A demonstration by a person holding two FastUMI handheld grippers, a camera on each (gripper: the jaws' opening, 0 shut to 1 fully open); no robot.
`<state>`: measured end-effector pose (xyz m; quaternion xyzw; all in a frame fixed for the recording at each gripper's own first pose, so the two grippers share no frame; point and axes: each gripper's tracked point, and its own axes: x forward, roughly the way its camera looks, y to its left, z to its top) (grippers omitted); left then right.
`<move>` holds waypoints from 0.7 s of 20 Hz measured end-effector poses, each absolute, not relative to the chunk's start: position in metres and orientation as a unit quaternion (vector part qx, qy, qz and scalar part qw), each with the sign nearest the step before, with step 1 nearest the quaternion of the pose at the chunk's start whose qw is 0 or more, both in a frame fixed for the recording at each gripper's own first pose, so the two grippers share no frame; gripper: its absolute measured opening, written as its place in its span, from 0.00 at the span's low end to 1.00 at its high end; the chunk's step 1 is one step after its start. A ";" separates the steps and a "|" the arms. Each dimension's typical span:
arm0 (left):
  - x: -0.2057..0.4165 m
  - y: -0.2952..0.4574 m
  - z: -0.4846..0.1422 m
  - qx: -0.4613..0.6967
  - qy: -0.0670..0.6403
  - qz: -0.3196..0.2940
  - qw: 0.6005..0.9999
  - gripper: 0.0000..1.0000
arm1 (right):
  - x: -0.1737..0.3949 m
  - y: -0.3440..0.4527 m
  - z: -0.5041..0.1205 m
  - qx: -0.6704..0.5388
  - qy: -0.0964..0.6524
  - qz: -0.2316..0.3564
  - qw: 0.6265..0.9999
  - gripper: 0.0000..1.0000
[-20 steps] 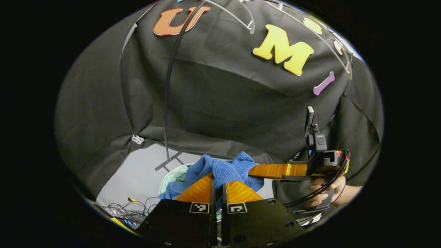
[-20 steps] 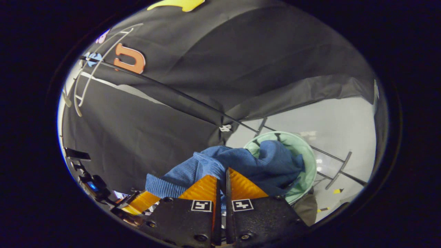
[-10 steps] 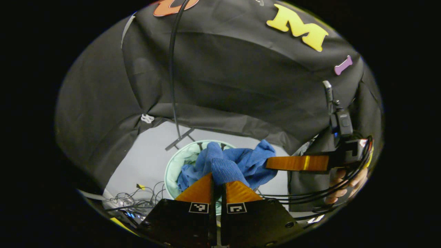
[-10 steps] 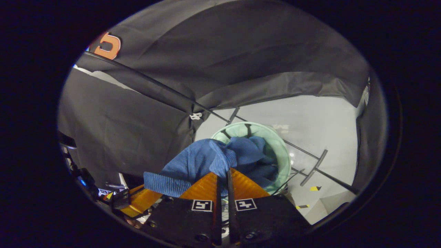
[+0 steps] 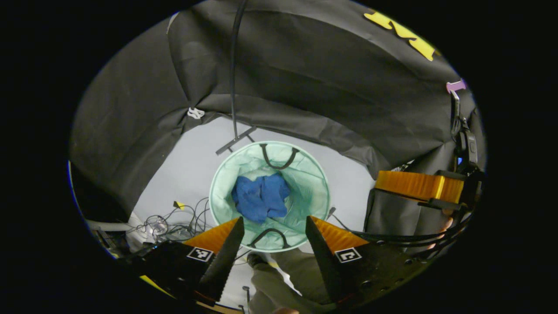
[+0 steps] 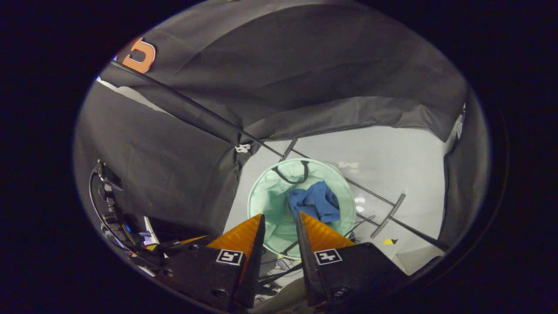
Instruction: Grasp the clothes on the hanger with both hands and then place them into the laundry hamper below.
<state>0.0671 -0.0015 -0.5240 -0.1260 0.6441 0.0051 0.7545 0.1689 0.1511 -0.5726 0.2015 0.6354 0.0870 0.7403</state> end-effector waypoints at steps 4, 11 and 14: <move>0.057 0.010 -0.508 -0.125 0.638 0.029 0.759 1.00 | 0.160 0.133 -0.568 0.152 0.627 0.075 0.760 0.89; 0.030 0.037 -0.458 -0.112 0.615 0.032 0.780 1.00 | 0.135 0.131 -0.498 0.115 0.567 0.071 0.812 0.93; 0.017 0.042 -0.423 -0.104 0.599 0.027 0.793 1.00 | 0.113 0.134 -0.467 0.110 0.537 0.069 0.833 0.93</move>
